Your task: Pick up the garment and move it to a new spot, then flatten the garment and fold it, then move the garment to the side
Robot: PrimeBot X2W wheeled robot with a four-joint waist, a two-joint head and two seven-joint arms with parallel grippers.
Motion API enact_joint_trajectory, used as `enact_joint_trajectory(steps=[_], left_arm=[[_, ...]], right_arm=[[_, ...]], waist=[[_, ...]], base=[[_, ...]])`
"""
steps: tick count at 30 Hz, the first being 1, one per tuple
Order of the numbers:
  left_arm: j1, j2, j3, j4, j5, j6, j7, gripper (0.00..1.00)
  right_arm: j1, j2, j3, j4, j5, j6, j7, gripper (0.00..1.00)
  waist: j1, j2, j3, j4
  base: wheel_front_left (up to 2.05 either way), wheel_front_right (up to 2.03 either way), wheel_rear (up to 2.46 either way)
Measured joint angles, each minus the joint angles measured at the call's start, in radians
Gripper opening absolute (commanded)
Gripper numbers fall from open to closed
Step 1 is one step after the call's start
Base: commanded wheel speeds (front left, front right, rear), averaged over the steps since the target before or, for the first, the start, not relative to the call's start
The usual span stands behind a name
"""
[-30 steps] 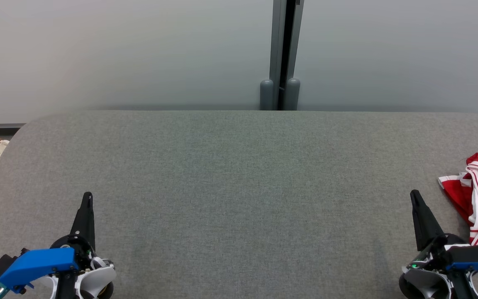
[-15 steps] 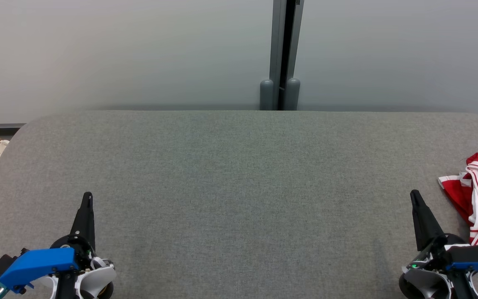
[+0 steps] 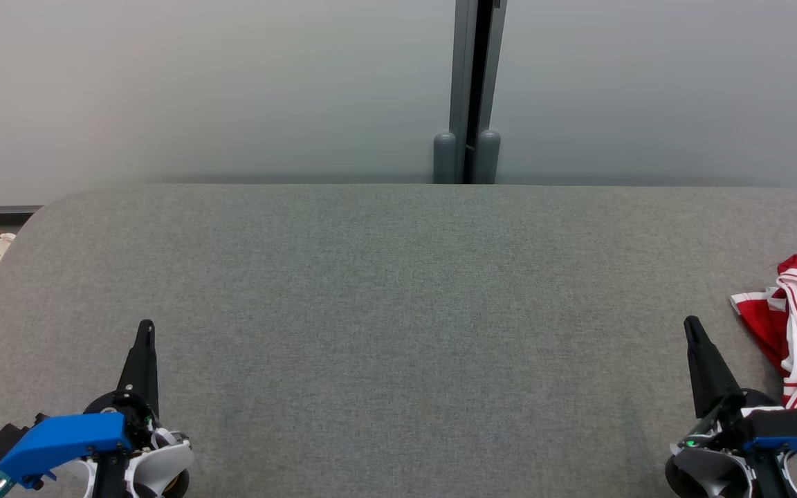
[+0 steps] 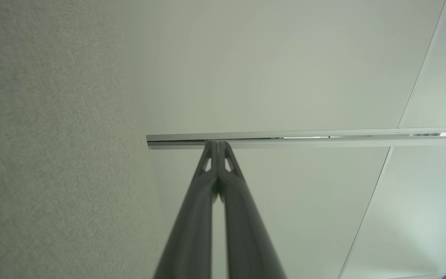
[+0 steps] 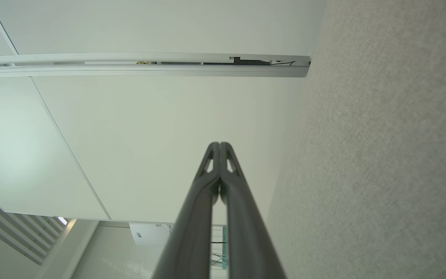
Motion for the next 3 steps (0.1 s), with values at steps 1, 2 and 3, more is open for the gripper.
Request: enact_joint_trajectory(steps=[1,2,3], left_arm=[[0.0,0.0,0.0,0.0,0.0,0.0,0.0,0.0],[0.0,0.0,0.0,0.0,0.0,0.0,0.0,0.0],[0.0,0.0,0.0,0.0,0.0,0.0,0.0,0.0]], right_arm=[[0.0,0.0,0.0,0.0,0.0,0.0,0.0,0.0],[0.0,0.0,0.0,0.0,0.0,0.0,0.0,0.0],[0.0,0.0,0.0,0.0,0.0,0.0,0.0,0.0]], waist=[[0.0,0.0,0.0,0.0],[0.0,0.0,0.0,0.0],[0.0,0.0,0.0,0.0]], base=[[0.0,0.0,0.0],[0.0,0.0,0.0],[0.0,0.0,0.0]])
